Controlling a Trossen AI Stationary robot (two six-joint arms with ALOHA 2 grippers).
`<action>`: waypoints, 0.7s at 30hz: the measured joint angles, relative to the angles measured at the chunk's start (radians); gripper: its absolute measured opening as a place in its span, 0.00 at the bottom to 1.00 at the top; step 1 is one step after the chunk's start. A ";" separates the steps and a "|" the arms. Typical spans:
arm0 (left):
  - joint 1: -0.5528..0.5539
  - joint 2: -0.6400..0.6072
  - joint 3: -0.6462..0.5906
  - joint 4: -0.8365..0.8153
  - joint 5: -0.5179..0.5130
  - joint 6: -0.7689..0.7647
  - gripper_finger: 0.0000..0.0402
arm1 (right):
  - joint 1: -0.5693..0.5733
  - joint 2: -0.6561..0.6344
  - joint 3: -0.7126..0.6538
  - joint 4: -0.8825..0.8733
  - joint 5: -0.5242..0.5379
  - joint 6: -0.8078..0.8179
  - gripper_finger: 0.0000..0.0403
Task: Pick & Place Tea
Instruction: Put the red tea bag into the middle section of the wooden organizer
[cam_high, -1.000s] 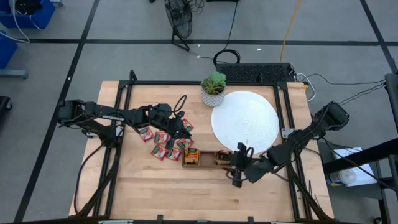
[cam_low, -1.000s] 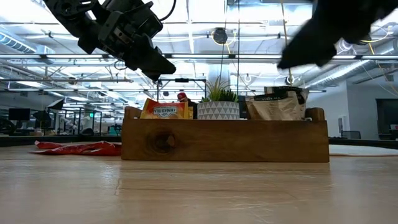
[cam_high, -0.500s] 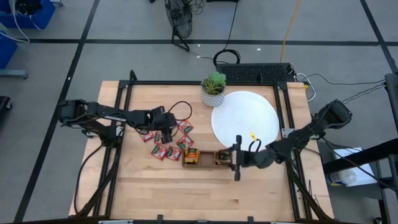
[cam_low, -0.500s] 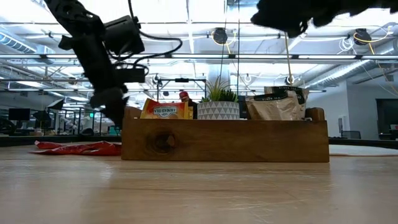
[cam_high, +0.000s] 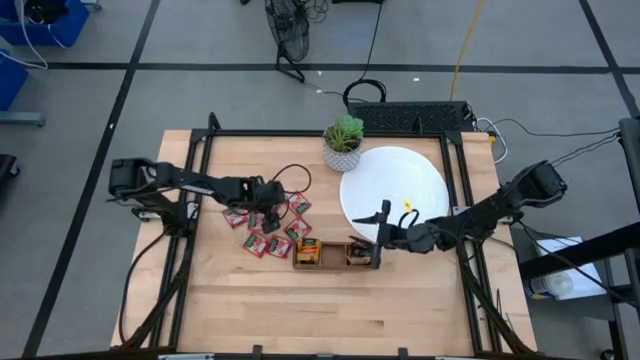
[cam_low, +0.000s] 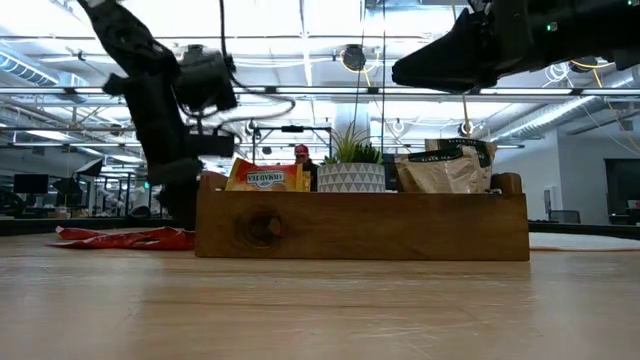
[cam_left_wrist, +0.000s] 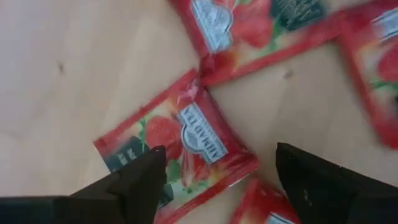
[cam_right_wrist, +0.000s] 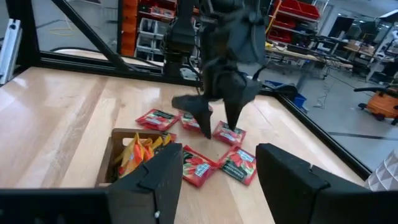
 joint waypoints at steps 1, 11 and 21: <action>0.005 0.014 0.001 0.015 -0.005 -0.001 0.74 | 0.000 0.000 0.000 0.001 -0.001 0.000 0.46; 0.028 0.155 0.045 0.075 -0.028 -0.036 0.63 | 0.002 0.000 0.000 -0.005 -0.083 0.016 0.46; 0.028 0.153 0.046 0.031 0.044 -0.169 0.42 | 0.002 0.000 0.000 -0.008 -0.083 0.027 0.45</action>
